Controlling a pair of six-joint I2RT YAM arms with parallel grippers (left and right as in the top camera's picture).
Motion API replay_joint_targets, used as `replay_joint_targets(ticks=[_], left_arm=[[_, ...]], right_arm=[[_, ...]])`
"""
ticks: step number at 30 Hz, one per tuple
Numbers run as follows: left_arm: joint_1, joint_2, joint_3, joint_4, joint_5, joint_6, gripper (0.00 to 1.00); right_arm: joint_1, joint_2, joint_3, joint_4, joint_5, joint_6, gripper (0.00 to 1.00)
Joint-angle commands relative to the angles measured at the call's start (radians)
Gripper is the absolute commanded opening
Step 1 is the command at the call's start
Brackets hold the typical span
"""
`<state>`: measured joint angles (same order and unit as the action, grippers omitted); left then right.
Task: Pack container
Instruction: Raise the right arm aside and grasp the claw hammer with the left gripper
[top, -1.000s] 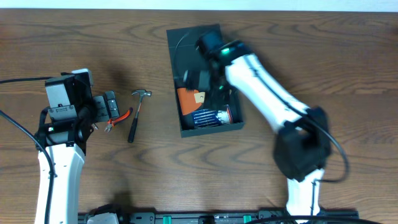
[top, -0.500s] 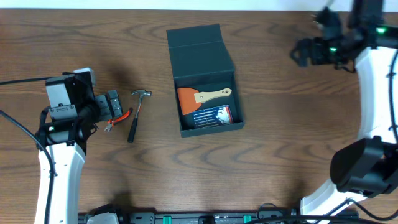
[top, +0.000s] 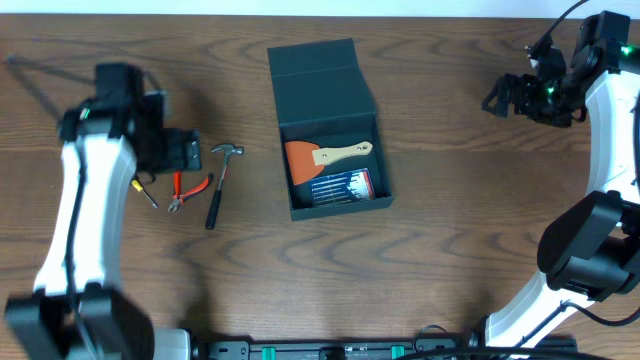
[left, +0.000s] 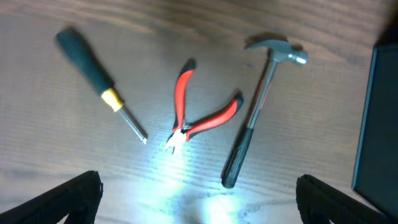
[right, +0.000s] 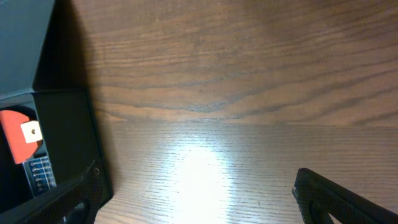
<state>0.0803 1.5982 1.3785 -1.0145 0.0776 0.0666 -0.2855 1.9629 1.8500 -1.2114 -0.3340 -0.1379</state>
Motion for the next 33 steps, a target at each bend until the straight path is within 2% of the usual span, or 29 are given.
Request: replay_joint_targets(ticks=[1,7,17,21,26,33], left_arm=[[-0.074,0.107,0.08,-0.021,-0.005,0.138,0.99],[-0.168,0.213,0.082,0.067,-0.056,0.187,0.99],[-0.172,0.333,0.082,0.161,-0.051,0.171,0.95],[-0.172,0.387,0.081,0.167,-0.002,0.157,0.8],[-0.172,0.444,0.08,0.165,0.019,0.157,0.69],[-0.172,0.485,0.08,0.159,0.019,0.156,0.62]], right_arm=[[0.004,0.008,-0.002,0.0,-0.014,0.014,0.99],[0.004,0.008,-0.002,-0.004,-0.014,0.014,0.99],[0.004,0.008,-0.002,-0.005,-0.014,0.014,0.99],[0.004,0.008,-0.002,-0.008,-0.014,0.014,0.99],[0.004,0.008,-0.002,-0.018,-0.014,0.014,0.99],[0.004,0.008,-0.002,-0.02,-0.014,0.014,0.99]])
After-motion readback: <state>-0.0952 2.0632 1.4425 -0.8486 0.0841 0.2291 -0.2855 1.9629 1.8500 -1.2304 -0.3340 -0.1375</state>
